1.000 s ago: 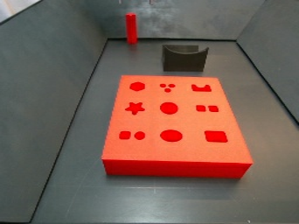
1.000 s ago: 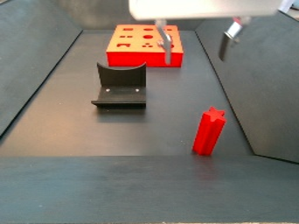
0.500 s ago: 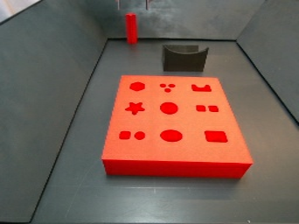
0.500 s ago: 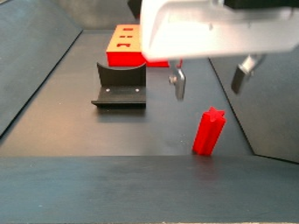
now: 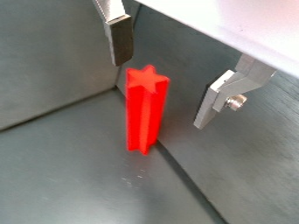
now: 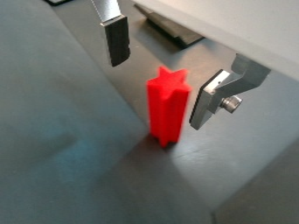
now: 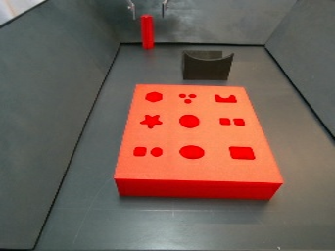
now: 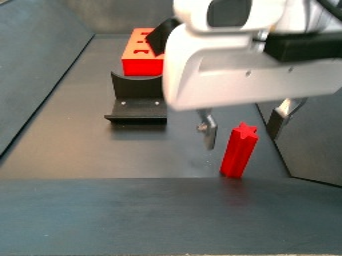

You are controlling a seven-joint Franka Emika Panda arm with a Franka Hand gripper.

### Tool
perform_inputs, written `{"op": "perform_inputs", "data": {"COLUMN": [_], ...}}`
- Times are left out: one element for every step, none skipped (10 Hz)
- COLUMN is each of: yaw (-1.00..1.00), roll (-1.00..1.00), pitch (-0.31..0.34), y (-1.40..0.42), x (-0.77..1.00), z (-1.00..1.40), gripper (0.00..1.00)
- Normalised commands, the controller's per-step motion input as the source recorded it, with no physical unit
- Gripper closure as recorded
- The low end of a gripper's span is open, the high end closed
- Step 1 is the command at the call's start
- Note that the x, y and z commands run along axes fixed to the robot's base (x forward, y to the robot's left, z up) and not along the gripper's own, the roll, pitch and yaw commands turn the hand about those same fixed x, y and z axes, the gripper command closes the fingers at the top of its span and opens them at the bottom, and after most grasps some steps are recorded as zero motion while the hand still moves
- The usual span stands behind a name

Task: Pick up the star object. Move up. Move to above the board. Insert the star object.
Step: Pick up the star object.

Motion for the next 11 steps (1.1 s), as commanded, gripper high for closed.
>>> {"op": "perform_inputs", "data": {"yaw": [0.00,0.00,0.00,0.00,-0.04,-0.07,0.00,0.00,0.00,0.00,0.00], "roll": [0.00,0.06,-0.01,0.02,0.00,0.00,0.00,0.00,0.00,0.00,0.00], "pitch": [-0.061,0.000,0.000,0.011,-0.004,-0.027,0.000,0.000,0.000,0.000,0.000], "y": [0.14,-0.07,0.00,-0.04,-0.13,-0.06,0.00,0.00,0.00,0.00,0.00], "x": [0.09,0.00,0.00,0.03,-0.05,-0.02,0.00,0.00,0.00,0.00,0.00], "z": [-0.95,0.00,0.00,0.00,-0.27,-0.21,0.00,0.00,0.00,0.00,0.00], "gripper": [0.00,0.00,0.00,0.00,0.00,0.00,0.00,1.00,1.00,1.00,1.00]}}
